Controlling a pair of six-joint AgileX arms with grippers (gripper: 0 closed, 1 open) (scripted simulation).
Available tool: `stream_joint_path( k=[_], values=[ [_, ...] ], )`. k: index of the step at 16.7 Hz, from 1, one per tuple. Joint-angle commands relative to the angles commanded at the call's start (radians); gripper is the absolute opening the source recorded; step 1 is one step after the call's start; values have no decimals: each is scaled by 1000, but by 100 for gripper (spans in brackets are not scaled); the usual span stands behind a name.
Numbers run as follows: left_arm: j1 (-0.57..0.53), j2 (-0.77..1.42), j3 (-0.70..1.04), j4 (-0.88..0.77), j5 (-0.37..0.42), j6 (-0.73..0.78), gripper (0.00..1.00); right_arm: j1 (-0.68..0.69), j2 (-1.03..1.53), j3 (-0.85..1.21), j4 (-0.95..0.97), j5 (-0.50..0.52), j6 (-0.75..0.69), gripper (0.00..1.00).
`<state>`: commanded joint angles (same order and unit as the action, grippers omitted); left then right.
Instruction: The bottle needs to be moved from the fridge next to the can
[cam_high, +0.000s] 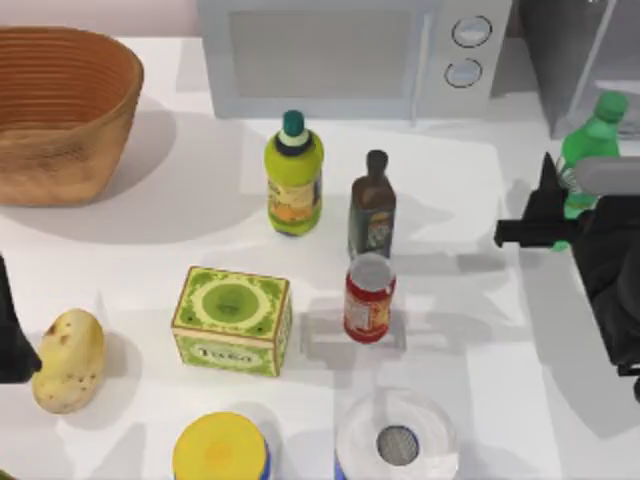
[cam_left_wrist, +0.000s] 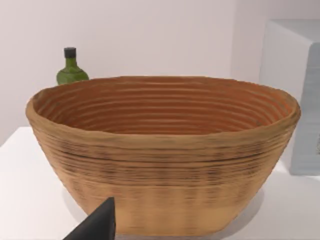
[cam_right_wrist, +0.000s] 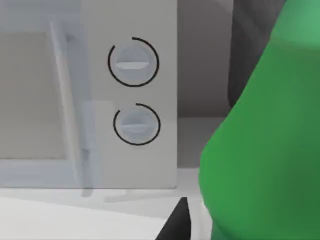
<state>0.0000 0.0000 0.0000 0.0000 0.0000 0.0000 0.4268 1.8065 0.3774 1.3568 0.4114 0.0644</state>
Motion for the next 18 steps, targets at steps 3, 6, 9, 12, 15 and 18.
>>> stream_joint_path(
  k=[3, 6, 9, 12, 15, 18],
  values=[
    [0, 0, 0, 0, 0, 0, 100, 176, -25, -98, 52, 171, 9, 0],
    [0, 0, 0, 0, 0, 0, 100, 257, -46, -154, 76, 252, 13, 0],
    [0, 0, 0, 0, 0, 0, 100, 262, -48, -157, 77, 257, 14, 0],
    [0, 0, 0, 0, 0, 0, 100, 259, -44, -155, 75, 255, 15, 0],
    [0, 0, 0, 0, 0, 0, 100, 262, -48, -157, 77, 257, 14, 0],
    [0, 0, 0, 0, 0, 0, 100, 262, -48, -157, 77, 257, 14, 0]
  ],
)
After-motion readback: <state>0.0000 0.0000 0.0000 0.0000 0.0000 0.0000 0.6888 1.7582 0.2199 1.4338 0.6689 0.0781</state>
